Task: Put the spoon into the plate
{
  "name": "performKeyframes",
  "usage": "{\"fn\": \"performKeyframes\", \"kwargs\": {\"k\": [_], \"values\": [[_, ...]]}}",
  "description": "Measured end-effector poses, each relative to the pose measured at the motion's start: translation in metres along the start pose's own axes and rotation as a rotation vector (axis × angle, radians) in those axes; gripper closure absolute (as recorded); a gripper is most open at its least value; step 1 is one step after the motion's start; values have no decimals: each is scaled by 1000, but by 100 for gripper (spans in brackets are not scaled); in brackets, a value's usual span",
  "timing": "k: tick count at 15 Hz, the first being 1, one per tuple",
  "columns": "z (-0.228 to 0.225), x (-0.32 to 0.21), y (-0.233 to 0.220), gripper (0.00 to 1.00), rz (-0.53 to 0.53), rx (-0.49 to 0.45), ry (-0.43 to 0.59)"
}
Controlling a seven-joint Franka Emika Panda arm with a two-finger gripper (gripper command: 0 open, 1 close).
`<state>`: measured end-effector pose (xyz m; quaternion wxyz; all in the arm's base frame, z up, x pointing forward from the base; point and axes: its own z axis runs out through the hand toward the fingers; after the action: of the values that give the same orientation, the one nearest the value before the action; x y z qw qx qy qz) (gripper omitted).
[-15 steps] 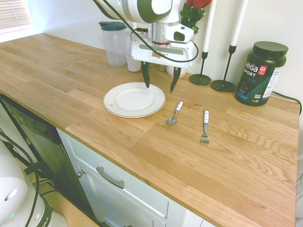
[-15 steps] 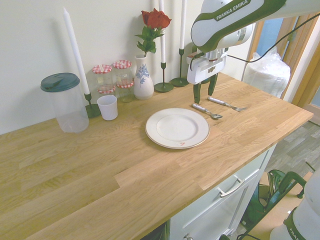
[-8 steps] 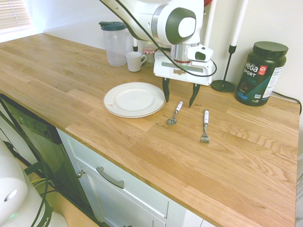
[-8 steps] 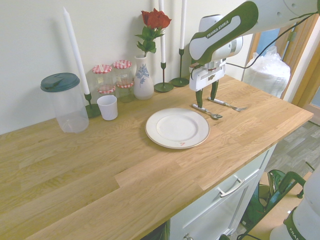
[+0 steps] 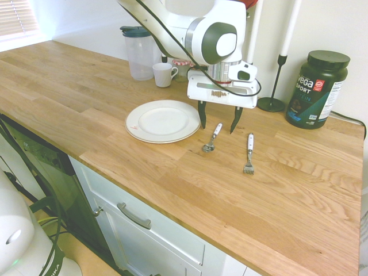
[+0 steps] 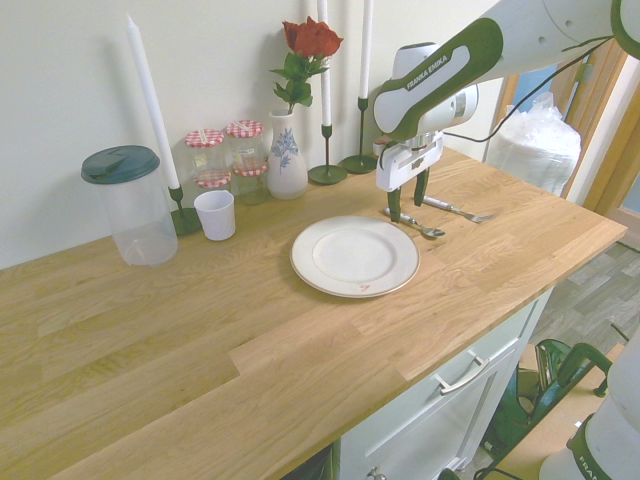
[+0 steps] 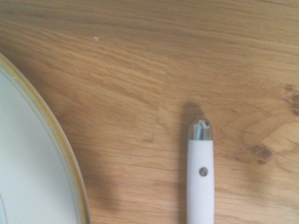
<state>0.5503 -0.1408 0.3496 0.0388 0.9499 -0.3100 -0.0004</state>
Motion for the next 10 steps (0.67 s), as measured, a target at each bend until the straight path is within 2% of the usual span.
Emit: {"fn": "performKeyframes", "kwargs": {"k": [10], "values": [[13, -5, -16, 100, 2, 24, -23]]}}
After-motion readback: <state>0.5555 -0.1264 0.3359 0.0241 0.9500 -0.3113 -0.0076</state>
